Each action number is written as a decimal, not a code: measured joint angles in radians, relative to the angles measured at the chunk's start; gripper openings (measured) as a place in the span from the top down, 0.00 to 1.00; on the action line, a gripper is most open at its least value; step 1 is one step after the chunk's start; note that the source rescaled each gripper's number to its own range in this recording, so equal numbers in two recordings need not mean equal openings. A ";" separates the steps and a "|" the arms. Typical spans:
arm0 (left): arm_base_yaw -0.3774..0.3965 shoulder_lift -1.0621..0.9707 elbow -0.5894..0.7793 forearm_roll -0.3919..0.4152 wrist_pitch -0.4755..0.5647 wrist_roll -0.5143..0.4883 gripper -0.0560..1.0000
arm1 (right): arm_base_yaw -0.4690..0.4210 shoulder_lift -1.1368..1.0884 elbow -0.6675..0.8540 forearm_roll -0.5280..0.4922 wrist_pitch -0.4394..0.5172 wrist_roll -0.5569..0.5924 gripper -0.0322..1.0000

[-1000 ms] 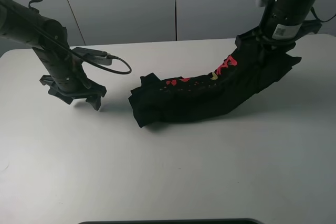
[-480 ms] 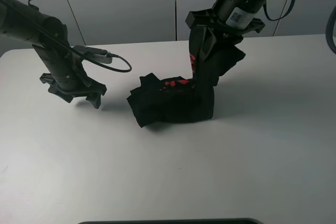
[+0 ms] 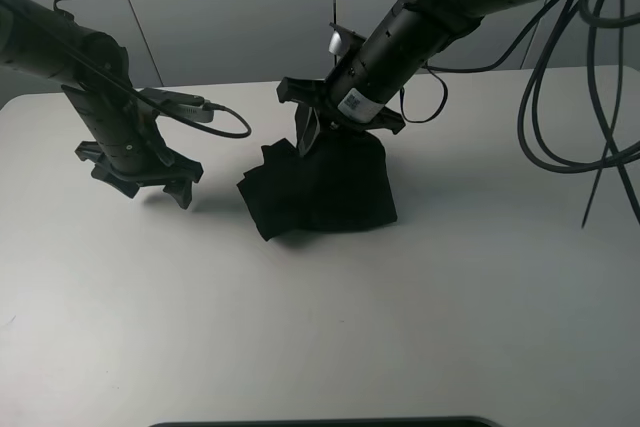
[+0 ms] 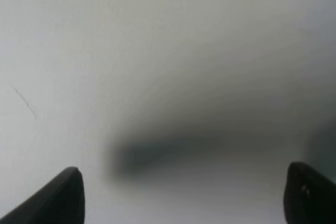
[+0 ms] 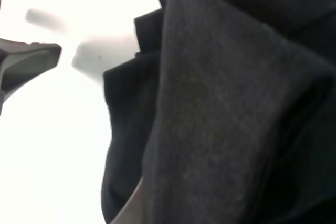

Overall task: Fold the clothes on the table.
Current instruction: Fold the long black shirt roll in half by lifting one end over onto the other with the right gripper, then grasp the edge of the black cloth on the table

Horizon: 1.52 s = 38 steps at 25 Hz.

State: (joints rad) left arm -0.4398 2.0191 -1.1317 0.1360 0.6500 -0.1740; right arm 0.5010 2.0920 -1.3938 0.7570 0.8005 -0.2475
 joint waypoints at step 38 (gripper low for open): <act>-0.195 -0.188 -0.446 -0.201 0.380 0.197 0.02 | -0.306 -0.207 -0.004 -0.630 0.062 0.134 0.00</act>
State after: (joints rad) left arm -0.6344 1.8307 -1.5777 -0.0655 1.0295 0.0234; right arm 0.1947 1.8850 -1.3975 0.1271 0.8626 -0.1137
